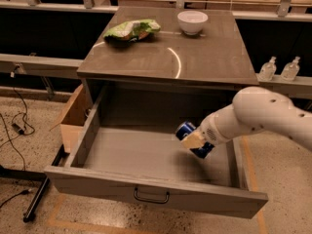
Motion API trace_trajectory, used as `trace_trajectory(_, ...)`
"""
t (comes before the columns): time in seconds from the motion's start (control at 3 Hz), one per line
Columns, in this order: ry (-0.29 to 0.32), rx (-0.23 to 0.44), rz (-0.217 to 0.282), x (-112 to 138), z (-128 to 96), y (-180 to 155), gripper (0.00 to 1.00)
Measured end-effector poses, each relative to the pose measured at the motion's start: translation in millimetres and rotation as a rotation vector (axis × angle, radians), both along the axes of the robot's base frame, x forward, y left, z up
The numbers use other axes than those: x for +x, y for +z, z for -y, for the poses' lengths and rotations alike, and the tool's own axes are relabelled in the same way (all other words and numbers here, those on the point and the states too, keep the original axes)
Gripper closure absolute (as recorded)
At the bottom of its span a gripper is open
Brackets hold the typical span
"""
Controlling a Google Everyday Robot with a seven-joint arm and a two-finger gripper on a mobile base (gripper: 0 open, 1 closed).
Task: Pick pepsi can from top drawer and place on counter
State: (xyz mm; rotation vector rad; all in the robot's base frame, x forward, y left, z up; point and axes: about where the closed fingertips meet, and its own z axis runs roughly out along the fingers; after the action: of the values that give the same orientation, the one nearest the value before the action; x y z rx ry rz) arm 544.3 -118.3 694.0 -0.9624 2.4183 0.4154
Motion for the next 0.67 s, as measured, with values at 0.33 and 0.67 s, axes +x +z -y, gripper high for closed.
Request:
trace_trajectory(0.33, 0.094, -0.005, 0.061, 25.8, 15.0, 53.6, 1.00)
trace_trajectory(0.67, 0.203, -0.032, 0.069, 53.4, 21.7, 89.9, 1.00)
